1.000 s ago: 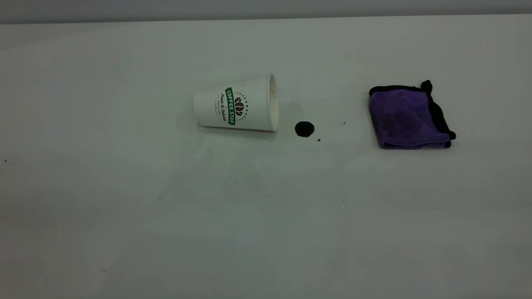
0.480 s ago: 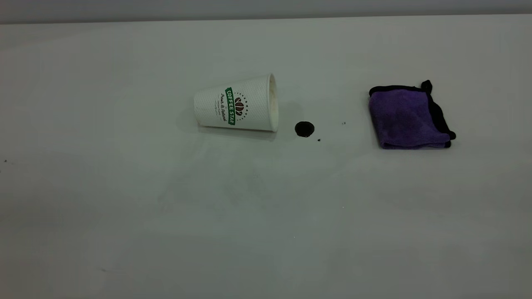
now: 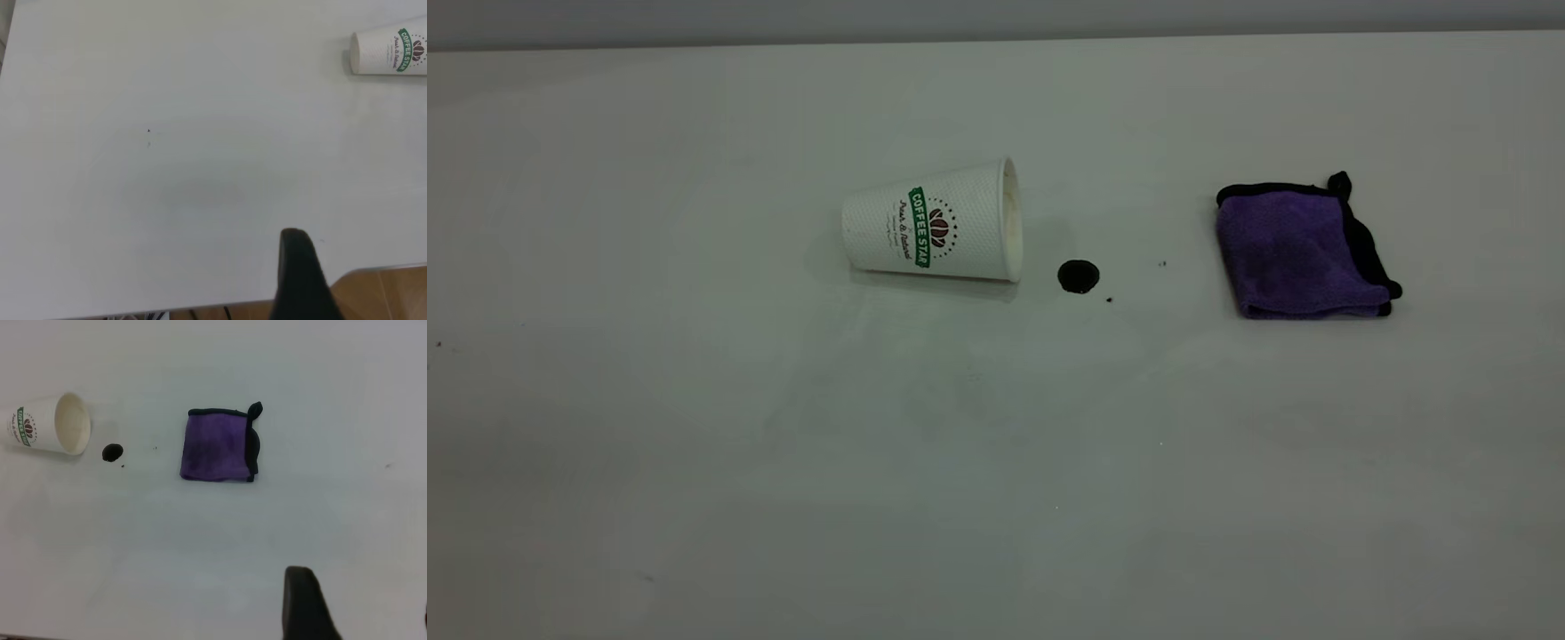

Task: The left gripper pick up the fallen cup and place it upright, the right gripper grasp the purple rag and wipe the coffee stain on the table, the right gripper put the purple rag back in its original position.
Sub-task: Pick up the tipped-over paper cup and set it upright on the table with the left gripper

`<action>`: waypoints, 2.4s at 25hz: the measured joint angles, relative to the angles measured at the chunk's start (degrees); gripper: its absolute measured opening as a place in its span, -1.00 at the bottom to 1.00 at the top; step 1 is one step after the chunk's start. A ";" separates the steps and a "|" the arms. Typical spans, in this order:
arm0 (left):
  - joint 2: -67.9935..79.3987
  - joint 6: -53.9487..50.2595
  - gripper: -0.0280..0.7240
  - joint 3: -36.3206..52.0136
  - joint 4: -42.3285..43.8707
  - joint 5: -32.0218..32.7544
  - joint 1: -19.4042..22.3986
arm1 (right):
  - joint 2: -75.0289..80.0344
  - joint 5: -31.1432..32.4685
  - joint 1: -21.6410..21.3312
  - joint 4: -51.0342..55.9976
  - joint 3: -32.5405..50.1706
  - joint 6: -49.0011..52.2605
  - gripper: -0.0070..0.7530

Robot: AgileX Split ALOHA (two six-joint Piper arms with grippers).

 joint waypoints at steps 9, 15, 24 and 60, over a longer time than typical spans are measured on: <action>4.74 -0.55 0.55 0.00 0.39 0.35 0.00 | 0.00 0.00 0.00 0.00 0.00 0.00 0.24; 20.11 -1.33 0.67 -1.02 -0.79 -4.08 0.00 | 0.00 0.00 0.00 0.00 0.00 0.00 0.24; 44.44 3.70 0.64 -10.01 -2.42 -15.78 0.05 | 0.00 0.00 0.00 0.00 0.00 0.00 0.24; 133.77 -47.60 0.64 -68.65 32.44 -30.76 -41.06 | 0.00 0.00 0.00 0.04 0.00 0.00 0.24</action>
